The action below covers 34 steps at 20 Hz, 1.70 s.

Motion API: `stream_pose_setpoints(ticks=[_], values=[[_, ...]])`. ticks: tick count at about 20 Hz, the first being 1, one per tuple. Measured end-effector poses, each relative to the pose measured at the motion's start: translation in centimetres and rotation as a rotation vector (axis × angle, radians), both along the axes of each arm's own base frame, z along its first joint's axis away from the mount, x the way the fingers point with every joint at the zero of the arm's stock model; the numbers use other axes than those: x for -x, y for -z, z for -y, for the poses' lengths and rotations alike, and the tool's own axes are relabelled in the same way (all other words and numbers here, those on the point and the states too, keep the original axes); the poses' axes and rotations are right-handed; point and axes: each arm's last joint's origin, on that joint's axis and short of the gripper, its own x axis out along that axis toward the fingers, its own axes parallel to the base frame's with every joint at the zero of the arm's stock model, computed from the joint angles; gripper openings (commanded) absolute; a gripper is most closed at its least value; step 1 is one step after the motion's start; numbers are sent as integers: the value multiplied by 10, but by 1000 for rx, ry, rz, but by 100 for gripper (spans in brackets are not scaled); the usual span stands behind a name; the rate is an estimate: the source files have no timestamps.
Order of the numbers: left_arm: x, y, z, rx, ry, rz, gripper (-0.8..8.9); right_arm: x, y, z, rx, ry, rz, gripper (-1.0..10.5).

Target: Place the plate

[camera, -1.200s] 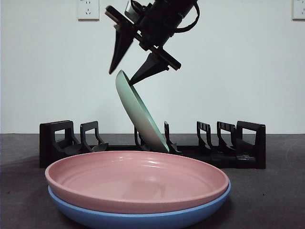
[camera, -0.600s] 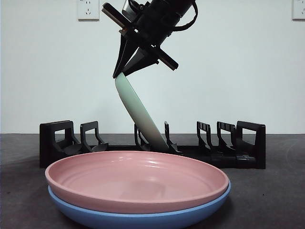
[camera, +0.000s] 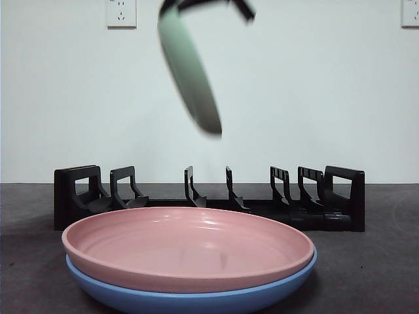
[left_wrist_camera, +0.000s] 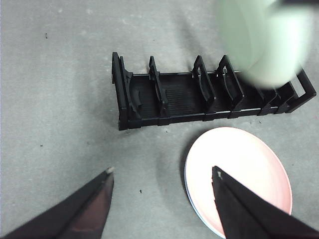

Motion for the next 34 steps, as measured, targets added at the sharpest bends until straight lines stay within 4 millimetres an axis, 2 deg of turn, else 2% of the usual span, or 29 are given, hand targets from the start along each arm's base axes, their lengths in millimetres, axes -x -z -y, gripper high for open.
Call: stream_pose_setpoints(ticks=[2,5,7,9,12,17,21,25,29,34], values=[[0,0,0,0,0,0,312,20,-22,14,-32,-49,45,13],[0,0,0,0,-1,1,313,51,-41,30,-3,-112,110,13],[0,0,0,-2,-4,2,312,75,-51,38,17,-156,181,13],[0,0,-1,-10,-17,7,312,97,-49,43,30,-199,237,13],[0,0,-1,-13,-21,9,312,116,-21,43,35,-241,275,13],[0,0,-1,-13,-21,9,312,150,41,39,158,-175,401,13],[0,0,-1,-14,-23,10,312,181,81,17,324,-243,504,13],[0,0,-1,-14,-23,10,312,208,101,-8,485,-357,600,13],[0,0,-1,-14,-23,10,312,216,131,-30,626,-452,583,13],[0,0,-1,-14,-23,10,313,217,164,-50,743,-510,545,13]])
